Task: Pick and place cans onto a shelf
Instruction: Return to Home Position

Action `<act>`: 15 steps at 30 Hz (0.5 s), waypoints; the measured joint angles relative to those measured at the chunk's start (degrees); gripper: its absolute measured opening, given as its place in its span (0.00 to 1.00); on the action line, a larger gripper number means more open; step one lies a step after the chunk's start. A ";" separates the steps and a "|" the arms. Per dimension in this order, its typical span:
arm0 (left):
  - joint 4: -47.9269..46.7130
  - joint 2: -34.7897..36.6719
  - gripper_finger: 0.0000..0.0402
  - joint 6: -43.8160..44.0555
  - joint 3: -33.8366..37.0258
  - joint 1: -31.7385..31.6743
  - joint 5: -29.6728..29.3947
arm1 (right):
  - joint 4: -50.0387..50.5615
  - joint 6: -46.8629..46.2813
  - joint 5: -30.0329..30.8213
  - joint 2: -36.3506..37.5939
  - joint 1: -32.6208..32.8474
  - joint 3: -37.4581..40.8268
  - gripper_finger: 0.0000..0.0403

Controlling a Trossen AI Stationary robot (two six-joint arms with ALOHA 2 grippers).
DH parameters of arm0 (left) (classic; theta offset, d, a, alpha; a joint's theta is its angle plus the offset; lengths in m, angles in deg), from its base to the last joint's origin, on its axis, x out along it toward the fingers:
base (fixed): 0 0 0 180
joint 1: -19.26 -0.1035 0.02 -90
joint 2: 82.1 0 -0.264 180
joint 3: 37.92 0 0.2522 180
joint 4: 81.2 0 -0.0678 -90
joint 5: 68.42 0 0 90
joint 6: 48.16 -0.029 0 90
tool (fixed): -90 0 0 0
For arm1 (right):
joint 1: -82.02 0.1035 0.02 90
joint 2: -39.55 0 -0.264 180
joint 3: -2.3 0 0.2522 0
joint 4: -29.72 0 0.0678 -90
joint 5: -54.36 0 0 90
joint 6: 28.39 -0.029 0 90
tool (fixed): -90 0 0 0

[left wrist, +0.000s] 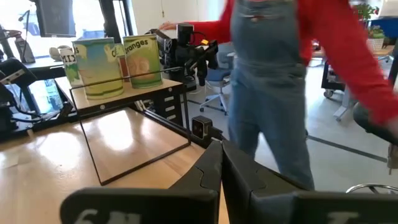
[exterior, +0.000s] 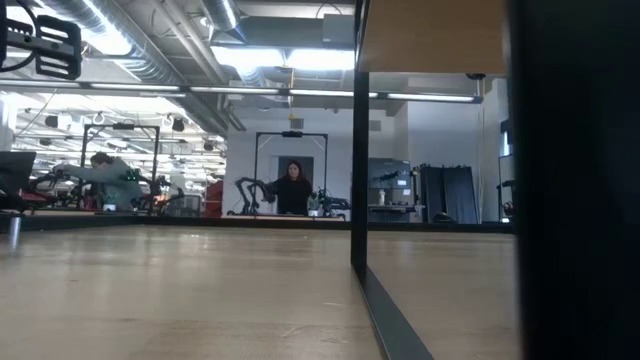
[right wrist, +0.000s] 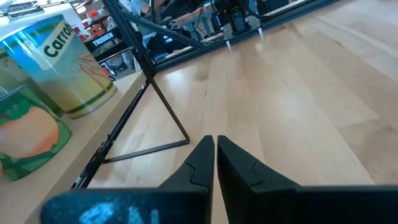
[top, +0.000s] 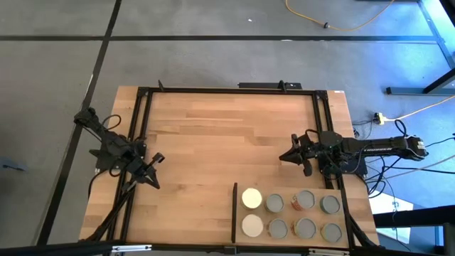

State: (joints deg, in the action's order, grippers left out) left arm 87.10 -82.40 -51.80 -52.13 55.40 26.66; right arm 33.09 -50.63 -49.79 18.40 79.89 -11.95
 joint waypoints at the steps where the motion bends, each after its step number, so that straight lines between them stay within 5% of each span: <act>1: 0.00 0.00 0.00 0.00 0.00 0.00 -0.02 | 0.00 0.05 0.00 0.00 0.00 0.00 0.06; 15: 0.05 0.00 0.00 0.04 0.00 0.00 -0.04 | -0.06 0.15 -0.01 8.58 0.02 0.00 0.06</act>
State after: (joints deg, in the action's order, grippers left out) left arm 87.15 -82.40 -51.75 -52.13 55.40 26.62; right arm 33.03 -50.47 -49.80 26.98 79.91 -11.95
